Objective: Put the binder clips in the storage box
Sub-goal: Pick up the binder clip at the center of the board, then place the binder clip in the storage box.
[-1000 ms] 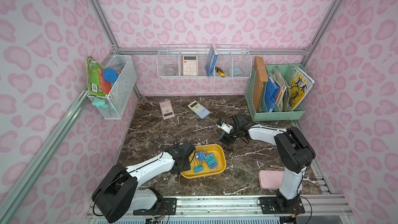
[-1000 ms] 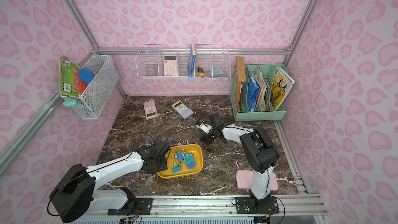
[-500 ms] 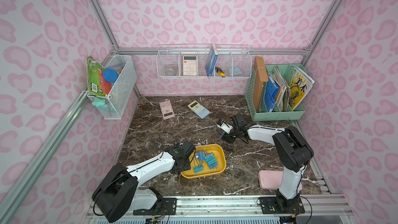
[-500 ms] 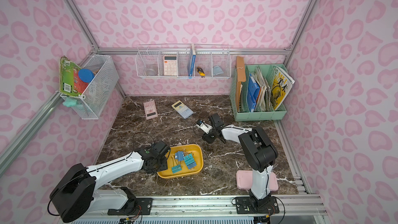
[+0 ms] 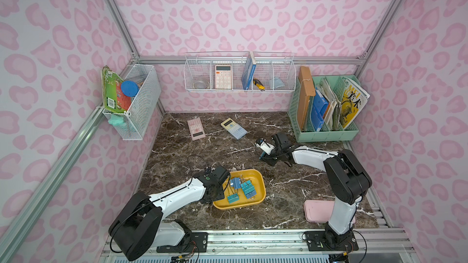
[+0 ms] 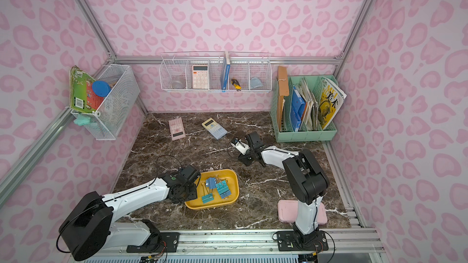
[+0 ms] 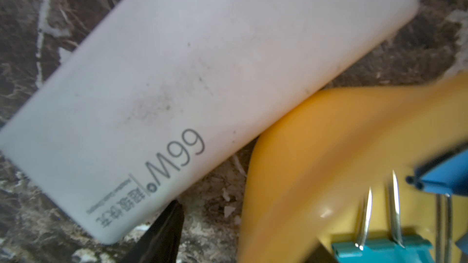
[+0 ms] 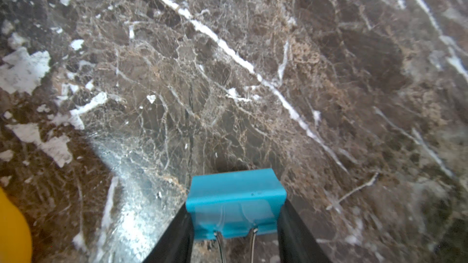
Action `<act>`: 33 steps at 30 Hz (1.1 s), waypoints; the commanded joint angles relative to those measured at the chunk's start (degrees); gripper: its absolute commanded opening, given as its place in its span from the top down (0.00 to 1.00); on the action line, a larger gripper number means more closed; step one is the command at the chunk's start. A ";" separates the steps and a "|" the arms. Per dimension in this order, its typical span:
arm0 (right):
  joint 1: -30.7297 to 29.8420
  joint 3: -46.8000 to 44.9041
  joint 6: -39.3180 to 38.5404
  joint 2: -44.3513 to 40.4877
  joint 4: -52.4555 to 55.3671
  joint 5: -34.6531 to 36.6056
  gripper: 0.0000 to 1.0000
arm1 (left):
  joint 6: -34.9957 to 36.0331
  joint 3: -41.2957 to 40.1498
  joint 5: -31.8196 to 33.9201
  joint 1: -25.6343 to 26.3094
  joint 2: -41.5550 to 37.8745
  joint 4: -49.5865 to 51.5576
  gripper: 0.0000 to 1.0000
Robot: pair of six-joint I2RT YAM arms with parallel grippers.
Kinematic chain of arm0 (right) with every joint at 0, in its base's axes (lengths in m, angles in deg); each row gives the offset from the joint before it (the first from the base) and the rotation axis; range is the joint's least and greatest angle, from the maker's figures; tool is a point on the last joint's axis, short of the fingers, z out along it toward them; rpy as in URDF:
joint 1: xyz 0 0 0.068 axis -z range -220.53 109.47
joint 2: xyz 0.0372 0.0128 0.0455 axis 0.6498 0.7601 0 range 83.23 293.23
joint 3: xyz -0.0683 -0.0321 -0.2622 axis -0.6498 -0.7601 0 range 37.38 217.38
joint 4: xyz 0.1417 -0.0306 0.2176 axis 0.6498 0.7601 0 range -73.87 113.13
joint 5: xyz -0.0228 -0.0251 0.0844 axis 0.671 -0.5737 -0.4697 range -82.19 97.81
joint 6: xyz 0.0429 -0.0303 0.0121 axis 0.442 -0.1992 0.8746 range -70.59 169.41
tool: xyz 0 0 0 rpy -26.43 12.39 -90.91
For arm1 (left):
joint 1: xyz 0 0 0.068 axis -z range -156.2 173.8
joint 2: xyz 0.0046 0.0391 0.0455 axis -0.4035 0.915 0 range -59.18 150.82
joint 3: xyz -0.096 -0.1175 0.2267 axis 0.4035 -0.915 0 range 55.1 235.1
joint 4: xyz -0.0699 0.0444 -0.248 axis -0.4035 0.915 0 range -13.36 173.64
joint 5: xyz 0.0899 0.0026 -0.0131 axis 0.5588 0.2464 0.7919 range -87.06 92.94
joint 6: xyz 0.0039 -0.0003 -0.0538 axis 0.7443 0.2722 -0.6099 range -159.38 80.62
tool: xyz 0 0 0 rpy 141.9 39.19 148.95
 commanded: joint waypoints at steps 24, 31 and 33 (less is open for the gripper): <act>-25.85 -4.49 2.91 -17.41 2.23 -1.85 0.61 | 0.65 0.83 -0.62 0.01 -5.09 0.30 0.34; -29.34 -3.49 2.44 -13.09 2.66 -3.71 0.61 | -0.33 0.65 0.72 -0.01 -8.33 2.05 0.33; -29.73 -3.52 2.33 -11.98 2.56 -4.21 0.61 | -0.93 0.51 1.31 0.01 -9.57 2.88 0.33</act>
